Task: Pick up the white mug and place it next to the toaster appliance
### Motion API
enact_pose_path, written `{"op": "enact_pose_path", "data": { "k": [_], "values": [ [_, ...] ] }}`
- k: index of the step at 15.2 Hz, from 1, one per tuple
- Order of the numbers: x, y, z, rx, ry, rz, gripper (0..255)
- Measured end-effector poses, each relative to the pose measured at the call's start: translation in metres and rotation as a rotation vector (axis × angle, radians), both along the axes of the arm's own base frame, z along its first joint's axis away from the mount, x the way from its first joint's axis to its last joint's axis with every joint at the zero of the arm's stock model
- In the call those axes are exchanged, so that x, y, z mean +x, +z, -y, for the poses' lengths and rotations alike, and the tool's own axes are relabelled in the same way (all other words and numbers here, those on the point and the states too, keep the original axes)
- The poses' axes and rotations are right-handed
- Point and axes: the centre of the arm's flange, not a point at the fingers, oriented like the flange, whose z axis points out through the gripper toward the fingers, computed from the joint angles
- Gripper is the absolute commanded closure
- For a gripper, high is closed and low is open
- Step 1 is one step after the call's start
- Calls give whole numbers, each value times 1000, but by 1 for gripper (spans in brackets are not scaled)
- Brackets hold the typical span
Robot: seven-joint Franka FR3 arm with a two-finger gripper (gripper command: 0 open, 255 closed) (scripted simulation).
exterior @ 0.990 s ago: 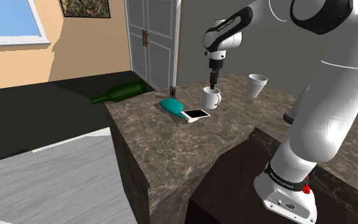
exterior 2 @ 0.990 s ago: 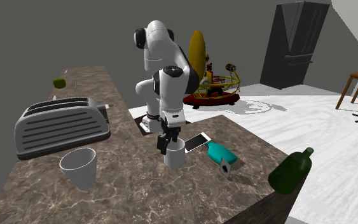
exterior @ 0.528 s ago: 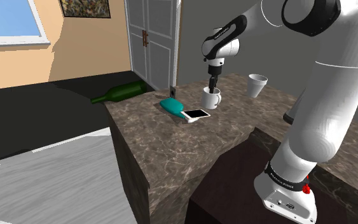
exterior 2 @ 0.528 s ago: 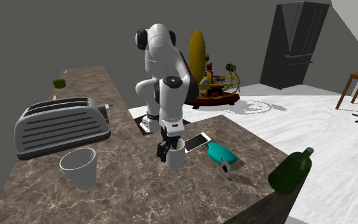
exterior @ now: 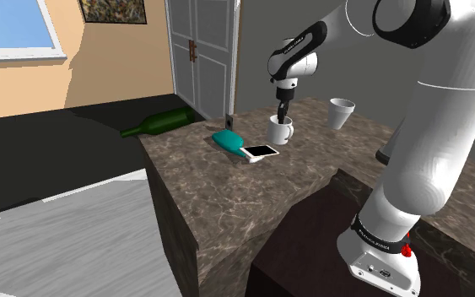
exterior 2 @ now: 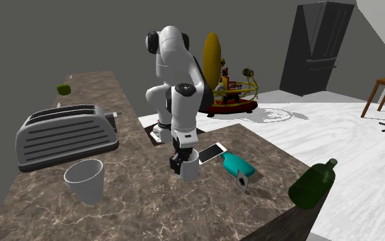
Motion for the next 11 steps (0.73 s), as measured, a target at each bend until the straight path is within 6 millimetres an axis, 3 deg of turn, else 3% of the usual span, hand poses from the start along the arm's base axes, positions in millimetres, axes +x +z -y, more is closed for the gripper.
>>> {"op": "enact_pose_path", "data": {
  "k": [11],
  "values": [
    [0, 6, 0, 0, 0, 0, 255]
  ]
}}
